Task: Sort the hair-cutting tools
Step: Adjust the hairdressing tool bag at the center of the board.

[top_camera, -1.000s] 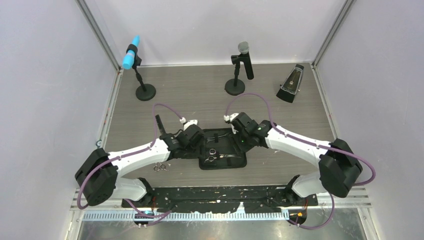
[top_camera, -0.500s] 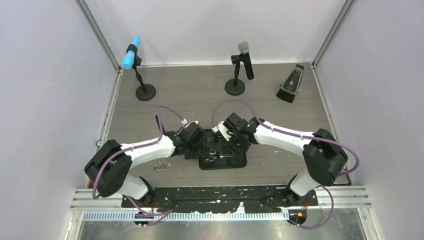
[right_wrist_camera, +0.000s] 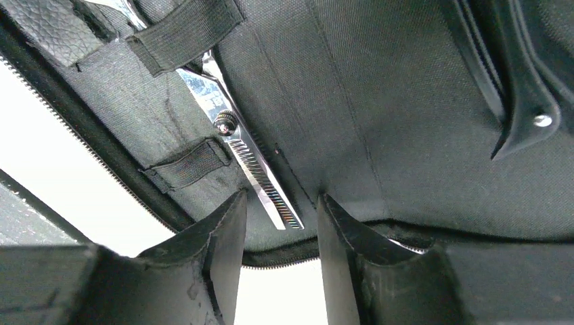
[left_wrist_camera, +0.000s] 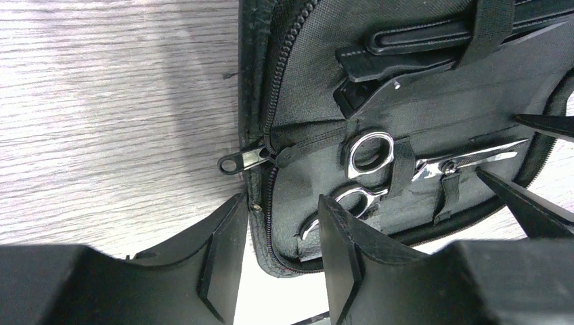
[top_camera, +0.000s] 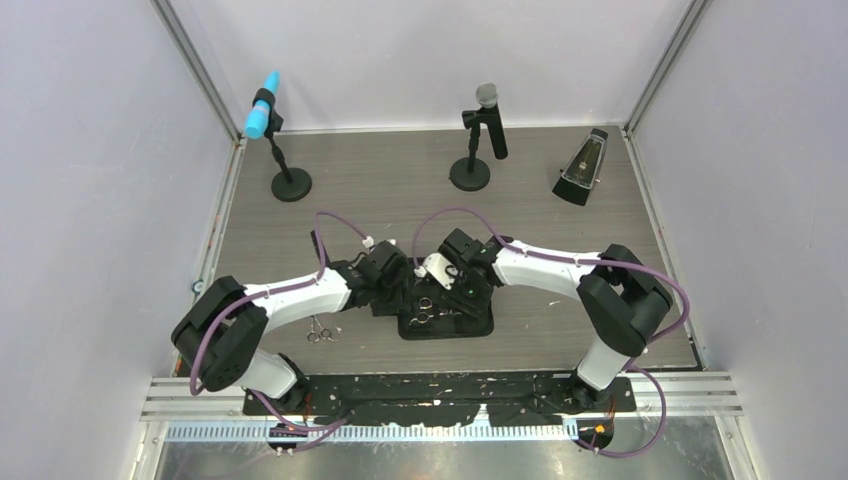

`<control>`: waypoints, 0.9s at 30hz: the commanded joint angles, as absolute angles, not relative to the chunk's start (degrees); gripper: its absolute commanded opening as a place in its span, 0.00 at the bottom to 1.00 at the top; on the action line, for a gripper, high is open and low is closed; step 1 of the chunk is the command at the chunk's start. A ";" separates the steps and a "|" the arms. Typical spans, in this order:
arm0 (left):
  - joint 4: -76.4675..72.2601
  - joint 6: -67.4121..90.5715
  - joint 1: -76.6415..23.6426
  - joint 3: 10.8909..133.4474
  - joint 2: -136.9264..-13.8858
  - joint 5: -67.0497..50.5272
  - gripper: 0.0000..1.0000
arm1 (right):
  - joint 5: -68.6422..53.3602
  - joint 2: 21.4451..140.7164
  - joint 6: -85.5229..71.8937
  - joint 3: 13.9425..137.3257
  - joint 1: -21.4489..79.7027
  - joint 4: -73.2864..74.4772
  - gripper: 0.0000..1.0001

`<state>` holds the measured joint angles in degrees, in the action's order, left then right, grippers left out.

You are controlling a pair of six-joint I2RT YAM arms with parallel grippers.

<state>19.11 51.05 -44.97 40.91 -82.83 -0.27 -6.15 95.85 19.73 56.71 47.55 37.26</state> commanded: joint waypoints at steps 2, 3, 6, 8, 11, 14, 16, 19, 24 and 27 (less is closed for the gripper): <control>17.93 51.59 -44.82 40.34 -84.71 -1.53 0.44 | -3.72 100.46 22.77 55.67 47.90 36.48 0.37; 17.85 51.59 -44.82 40.34 -84.75 -1.52 0.44 | -3.24 100.74 22.85 55.91 47.90 36.72 0.34; 17.84 51.53 -44.82 40.34 -84.80 -1.57 0.44 | -2.28 100.92 23.26 56.61 47.94 37.29 0.13; 17.84 51.46 -44.82 40.34 -84.88 -1.42 0.44 | -0.89 100.58 23.22 57.06 47.95 37.27 0.07; 17.93 51.49 -44.82 40.26 -84.98 -1.16 0.44 | -0.20 98.95 23.06 57.57 48.34 36.94 0.05; 17.97 51.58 -44.82 40.10 -84.59 -0.85 0.44 | -0.29 97.07 22.82 57.42 48.69 36.04 0.08; 18.37 51.59 -44.82 40.08 -83.67 -0.45 0.44 | 3.33 95.63 22.78 57.06 49.03 35.05 0.10; 19.22 51.59 -44.74 39.99 -81.64 1.89 0.45 | 6.99 93.81 23.02 57.06 49.36 34.28 0.18; 21.69 52.10 -44.32 39.83 -75.75 4.84 0.53 | 10.11 89.29 22.58 57.39 49.78 32.94 0.32; 24.51 52.21 -43.49 39.90 -71.34 7.84 0.59 | 9.66 85.12 22.13 56.62 50.06 30.85 0.35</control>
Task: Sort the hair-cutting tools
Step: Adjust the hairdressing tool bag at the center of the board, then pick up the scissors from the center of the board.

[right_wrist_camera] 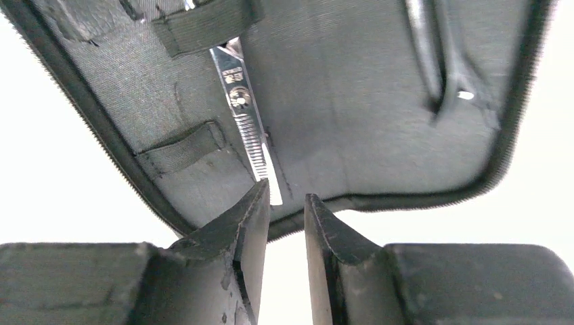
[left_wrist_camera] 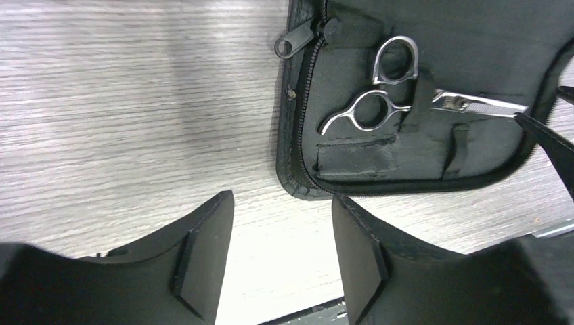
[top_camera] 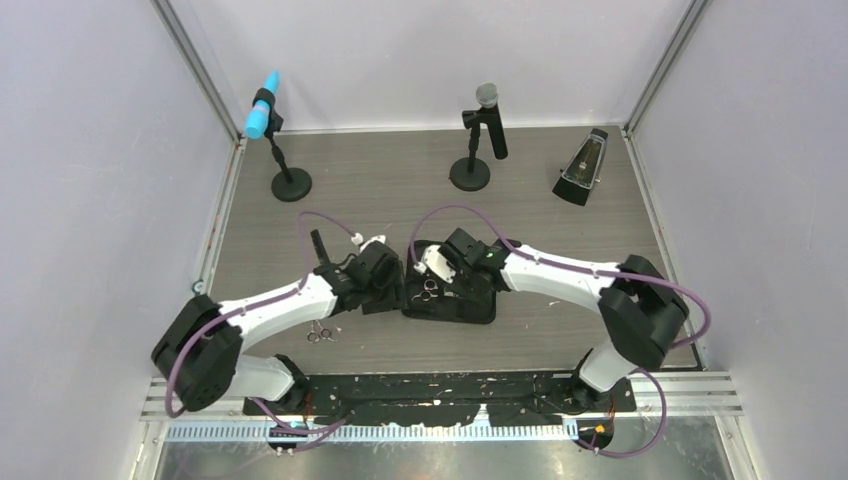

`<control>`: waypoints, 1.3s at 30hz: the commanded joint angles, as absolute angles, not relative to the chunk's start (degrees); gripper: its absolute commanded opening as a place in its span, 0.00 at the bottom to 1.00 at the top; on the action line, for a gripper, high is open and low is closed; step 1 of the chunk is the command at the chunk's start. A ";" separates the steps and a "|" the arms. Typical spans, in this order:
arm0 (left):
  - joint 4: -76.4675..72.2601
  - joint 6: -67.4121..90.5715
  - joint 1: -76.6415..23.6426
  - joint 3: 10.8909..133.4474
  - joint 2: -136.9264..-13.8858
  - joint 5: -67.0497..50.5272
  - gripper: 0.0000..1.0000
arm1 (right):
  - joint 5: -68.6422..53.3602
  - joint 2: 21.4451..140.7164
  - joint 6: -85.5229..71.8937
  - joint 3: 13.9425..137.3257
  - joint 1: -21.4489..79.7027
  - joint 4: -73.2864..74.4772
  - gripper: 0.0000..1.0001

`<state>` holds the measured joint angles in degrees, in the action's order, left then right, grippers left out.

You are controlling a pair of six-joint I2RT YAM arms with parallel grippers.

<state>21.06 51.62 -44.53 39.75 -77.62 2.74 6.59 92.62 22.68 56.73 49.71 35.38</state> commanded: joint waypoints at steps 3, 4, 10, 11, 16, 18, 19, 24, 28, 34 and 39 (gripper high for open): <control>28.16 52.21 -41.09 39.38 -67.04 11.00 0.62 | 8.25 79.58 21.44 55.66 50.10 28.97 0.37; 29.35 52.27 -39.97 38.91 -65.64 12.20 0.63 | 8.08 78.81 20.79 55.20 50.10 28.59 0.37; 35.99 52.25 -30.17 34.84 -58.59 18.06 0.79 | 7.23 71.15 14.85 52.92 50.10 23.59 0.42; 36.86 51.76 -28.30 34.35 -58.02 18.85 0.81 | 7.04 69.75 13.34 52.36 50.10 22.49 0.42; 37.46 48.41 -18.17 32.83 -58.15 18.69 0.84 | 7.21 64.89 7.70 49.95 50.10 17.97 0.43; 36.64 47.60 -15.13 32.47 -59.11 18.42 0.83 | 7.10 63.32 6.22 48.50 50.10 16.11 0.44; 36.05 47.10 -13.76 32.29 -59.86 17.95 0.81 | 7.24 62.95 5.51 47.70 50.10 15.30 0.44; 32.55 45.62 -8.88 32.24 -65.94 12.09 0.73 | 9.96 61.24 3.86 46.32 50.04 14.55 0.46; 32.95 45.13 -7.77 33.35 -68.77 10.54 0.64 | 12.45 59.61 1.34 45.03 49.94 12.95 0.53; 32.68 45.01 -7.56 33.22 -68.69 6.47 0.44 | 15.97 53.95 -5.61 39.78 49.80 7.19 0.76; 29.51 47.03 -7.60 31.27 -66.87 -1.80 0.12 | 19.12 51.27 -7.41 38.59 49.75 5.66 0.90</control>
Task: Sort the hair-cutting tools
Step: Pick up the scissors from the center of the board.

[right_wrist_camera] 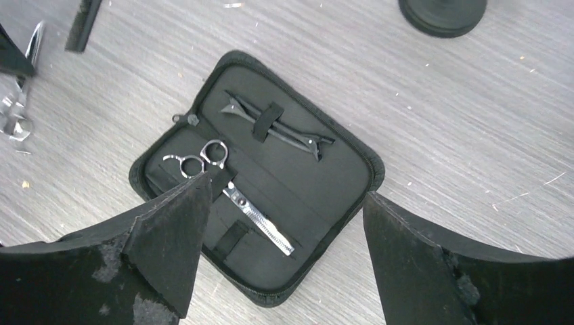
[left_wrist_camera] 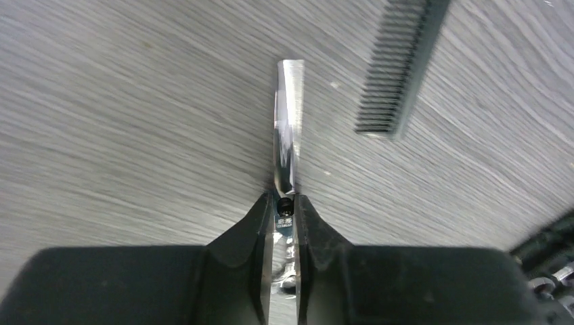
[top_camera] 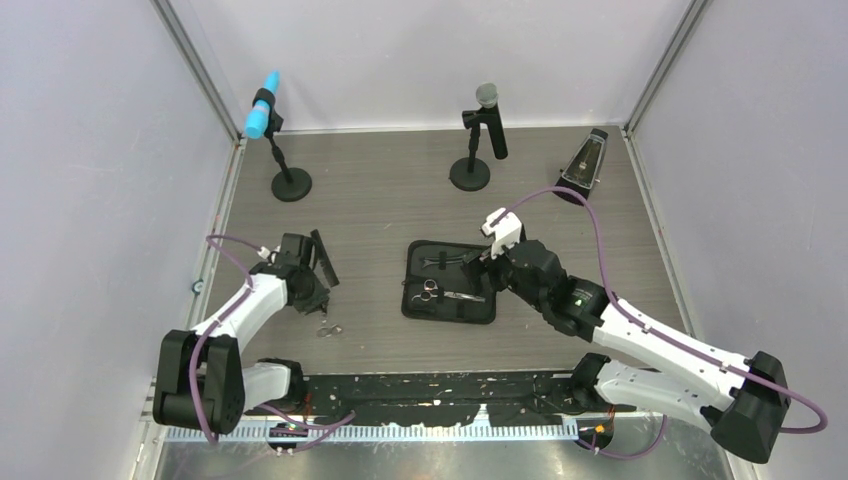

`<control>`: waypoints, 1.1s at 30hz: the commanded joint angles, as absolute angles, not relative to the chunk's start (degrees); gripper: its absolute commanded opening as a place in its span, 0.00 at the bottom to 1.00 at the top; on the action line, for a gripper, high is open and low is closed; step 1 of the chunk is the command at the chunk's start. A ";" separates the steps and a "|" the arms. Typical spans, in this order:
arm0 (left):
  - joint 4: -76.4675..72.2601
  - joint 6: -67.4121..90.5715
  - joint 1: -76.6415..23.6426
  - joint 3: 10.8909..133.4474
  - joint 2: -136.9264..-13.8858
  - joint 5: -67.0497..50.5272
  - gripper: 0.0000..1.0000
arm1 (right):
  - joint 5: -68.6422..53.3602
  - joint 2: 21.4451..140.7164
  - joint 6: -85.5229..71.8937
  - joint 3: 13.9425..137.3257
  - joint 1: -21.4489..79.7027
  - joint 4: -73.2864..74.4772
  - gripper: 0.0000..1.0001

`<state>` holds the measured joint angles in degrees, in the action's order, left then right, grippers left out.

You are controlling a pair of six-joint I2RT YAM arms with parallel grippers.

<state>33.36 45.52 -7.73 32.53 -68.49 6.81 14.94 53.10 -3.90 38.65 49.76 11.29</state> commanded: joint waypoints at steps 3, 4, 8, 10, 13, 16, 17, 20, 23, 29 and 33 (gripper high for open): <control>26.51 50.02 -7.60 29.21 -65.21 -6.16 0.03 | 18.33 52.73 -8.13 39.43 49.76 7.17 0.92; 25.81 50.99 -7.59 28.62 -64.56 -7.08 0.02 | 17.30 53.87 -8.46 39.71 49.75 7.54 0.92; 23.38 55.13 -7.61 26.72 -61.24 -9.69 0.00 | 11.39 57.55 -11.94 40.58 49.81 7.35 0.92; 22.24 57.37 -7.64 25.58 -59.24 -10.86 0.00 | 8.86 59.34 -14.20 40.31 50.20 5.62 0.92; 20.32 61.55 -7.65 23.57 -55.57 -12.29 0.00 | 6.74 61.58 -17.93 39.72 51.52 1.54 0.90; 18.22 66.20 -7.69 21.55 -52.04 -13.00 0.00 | 6.31 64.73 -23.36 39.03 54.08 -4.81 0.88; 17.74 67.19 -7.76 21.07 -50.97 -13.01 0.00 | 6.17 66.41 -24.43 38.54 55.29 -6.36 0.88; 17.34 69.62 -7.74 20.54 -48.65 -13.15 0.00 | 5.55 70.26 -28.62 38.53 57.82 -12.65 0.88; 15.83 72.58 -7.89 19.88 -47.05 -15.28 0.00 | 5.91 75.55 -30.21 40.15 60.31 -15.23 0.87; 11.10 81.02 -10.09 17.49 -43.57 -17.44 0.00 | 8.78 83.53 -35.42 42.05 63.36 -21.28 0.81; 9.90 85.38 -13.06 16.67 -41.05 -15.19 0.00 | 10.56 86.61 -34.80 43.13 65.79 -25.00 0.81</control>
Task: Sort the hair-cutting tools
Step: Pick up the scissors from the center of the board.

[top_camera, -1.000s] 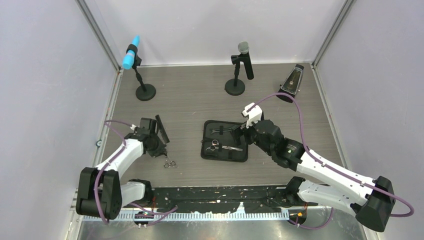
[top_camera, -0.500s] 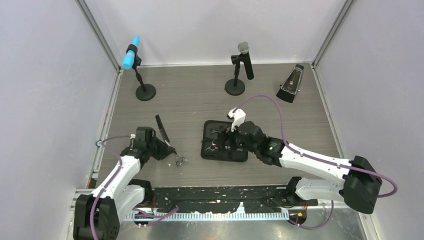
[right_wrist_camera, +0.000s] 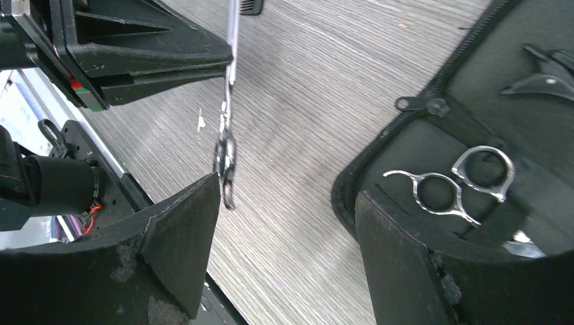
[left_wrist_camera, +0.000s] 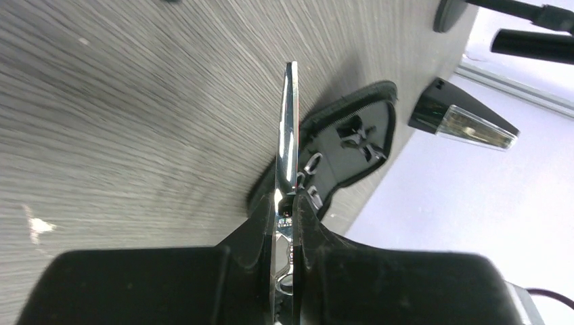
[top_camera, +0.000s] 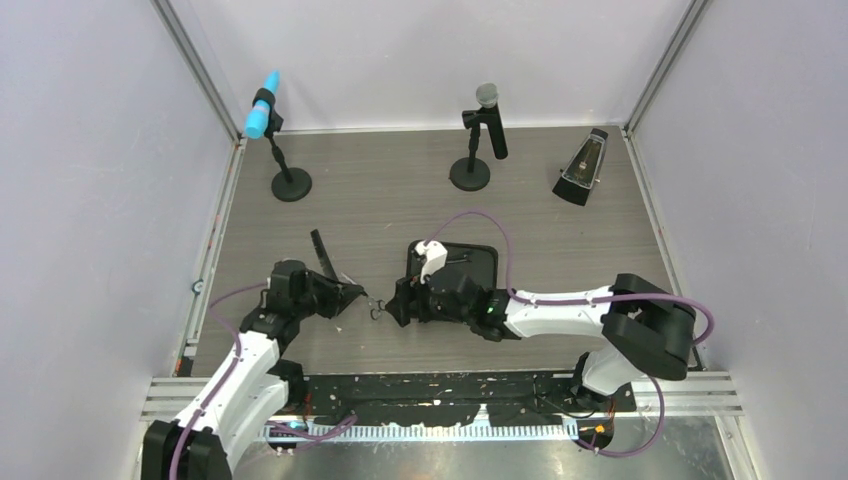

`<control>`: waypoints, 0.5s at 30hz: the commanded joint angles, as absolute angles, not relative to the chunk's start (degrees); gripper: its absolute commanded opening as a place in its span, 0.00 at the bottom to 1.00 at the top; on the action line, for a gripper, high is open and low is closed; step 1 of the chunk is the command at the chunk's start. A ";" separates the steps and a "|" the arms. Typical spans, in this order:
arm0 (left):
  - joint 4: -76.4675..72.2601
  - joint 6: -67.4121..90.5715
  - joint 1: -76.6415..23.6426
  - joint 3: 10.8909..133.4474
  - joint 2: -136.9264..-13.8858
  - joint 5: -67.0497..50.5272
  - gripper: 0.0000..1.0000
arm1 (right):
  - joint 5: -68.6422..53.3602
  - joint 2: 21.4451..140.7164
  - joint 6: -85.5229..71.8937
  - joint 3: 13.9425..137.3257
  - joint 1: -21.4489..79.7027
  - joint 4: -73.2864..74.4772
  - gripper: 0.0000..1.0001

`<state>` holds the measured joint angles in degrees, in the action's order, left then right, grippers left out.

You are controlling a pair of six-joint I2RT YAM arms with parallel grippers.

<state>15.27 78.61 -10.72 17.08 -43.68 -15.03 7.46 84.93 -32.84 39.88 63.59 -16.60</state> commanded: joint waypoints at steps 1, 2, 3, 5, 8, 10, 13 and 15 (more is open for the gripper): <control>9.60 86.49 -13.70 16.43 -40.56 -14.68 0.00 | 10.66 87.37 -34.58 43.76 66.26 -25.28 0.81; 9.15 87.54 -14.24 16.08 -40.18 -14.17 0.00 | 10.56 87.81 -34.42 44.12 66.35 -25.28 0.81; 8.56 88.70 -14.69 15.82 -39.83 -13.89 0.00 | 10.37 88.57 -34.52 44.56 66.42 -25.38 0.81; 7.45 90.60 -15.65 15.48 -39.31 -13.44 0.00 | 10.26 89.40 -34.98 44.41 66.44 -26.48 0.80; 6.04 92.63 -17.55 15.70 -38.86 -13.27 0.00 | 10.49 90.14 -35.29 44.36 66.45 -27.73 0.80; 5.44 93.46 -18.55 16.01 -38.70 -13.14 0.00 | 10.70 90.67 -35.09 45.03 66.45 -27.39 0.77; 4.99 94.48 -19.78 16.25 -38.31 -12.61 0.00 | 10.58 90.80 -33.78 45.84 66.45 -27.61 0.61; 4.74 94.94 -20.32 16.26 -37.95 -12.23 0.00 | 10.34 90.53 -33.01 46.29 66.45 -27.41 0.45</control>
<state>9.26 92.07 -19.27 15.55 -39.16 -13.28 9.08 90.76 -34.15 43.11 66.32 -23.90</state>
